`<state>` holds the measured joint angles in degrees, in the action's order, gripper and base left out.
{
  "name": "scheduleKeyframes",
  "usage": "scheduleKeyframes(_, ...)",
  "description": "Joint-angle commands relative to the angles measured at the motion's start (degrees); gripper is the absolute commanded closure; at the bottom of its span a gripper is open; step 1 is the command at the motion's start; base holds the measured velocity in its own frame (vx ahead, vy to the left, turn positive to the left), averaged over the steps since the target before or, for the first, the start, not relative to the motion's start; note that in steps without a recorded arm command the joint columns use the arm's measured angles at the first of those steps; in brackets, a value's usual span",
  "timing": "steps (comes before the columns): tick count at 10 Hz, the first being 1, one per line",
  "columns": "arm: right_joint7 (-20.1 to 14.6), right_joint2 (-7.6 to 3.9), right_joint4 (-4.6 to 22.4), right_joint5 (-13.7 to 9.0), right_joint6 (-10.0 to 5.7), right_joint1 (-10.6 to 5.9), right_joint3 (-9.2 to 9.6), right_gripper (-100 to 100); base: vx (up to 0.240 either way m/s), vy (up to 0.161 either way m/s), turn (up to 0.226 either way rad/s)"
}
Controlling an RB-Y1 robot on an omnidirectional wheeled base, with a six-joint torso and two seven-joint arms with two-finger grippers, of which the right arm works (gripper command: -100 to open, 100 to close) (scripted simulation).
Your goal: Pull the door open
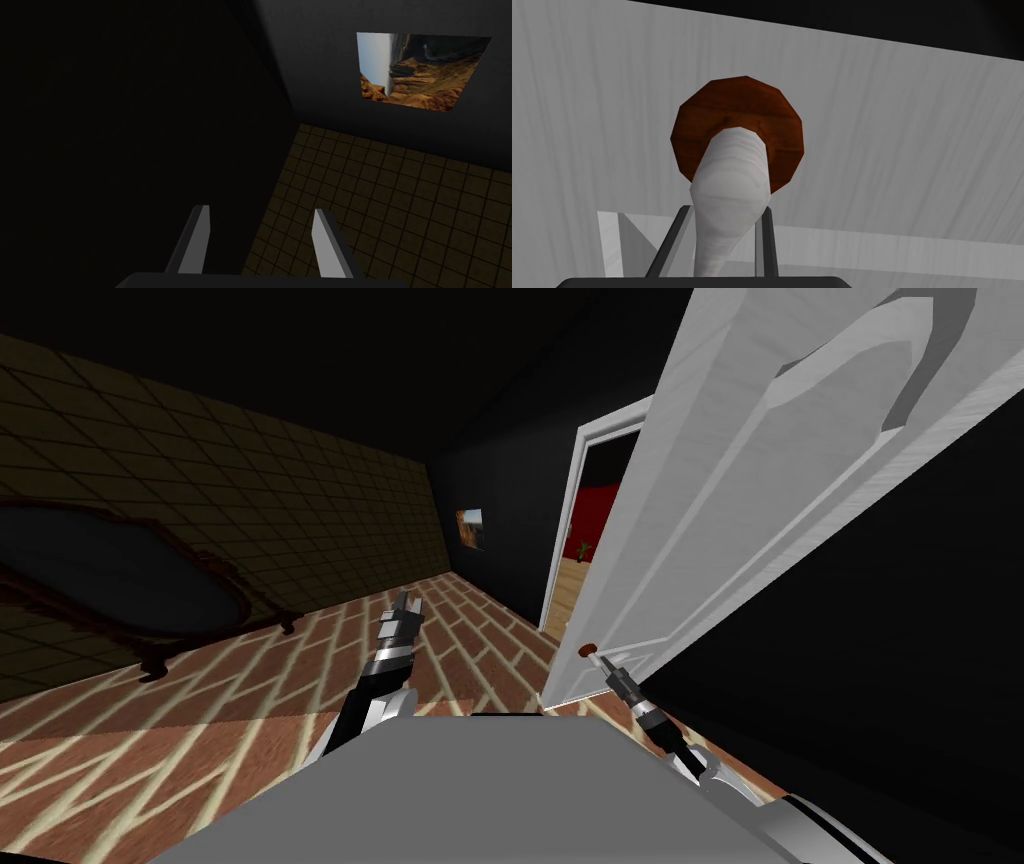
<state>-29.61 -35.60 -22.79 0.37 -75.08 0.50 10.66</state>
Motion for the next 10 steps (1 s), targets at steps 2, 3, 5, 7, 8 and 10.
scheduleKeyframes(2, 0.1, -0.45, 0.1, -0.2, -0.21, -0.13, -0.23, 100, -0.199, -0.101, 0.169)
scheduleKeyframes(3, 0.1, -0.49, 0.3, -0.2, -0.33, -0.21, -0.22, 100, -0.217, -0.081, 0.138)
scheduleKeyframes(5, 0.0, -0.21, -0.4, -0.1, 0.03, 0.12, 0.02, 100, -0.12, -0.059, 0.108)
scheduleKeyframes(7, 0.0, -0.29, -0.2, -0.2, -0.22, 0.17, 0.02, 100, -0.182, -0.091, 0.164)
scheduleKeyframes(8, 0.0, -0.36, -0.1, -0.3, -0.41, 0.2, 0.02, 100, -0.164, -0.08, 0.167)
scheduleKeyframes(10, 0.0, -0.47, 0.2, -0.3, -0.72, 0.25, 0.02, 100, -0.173, -0.082, 0.133)
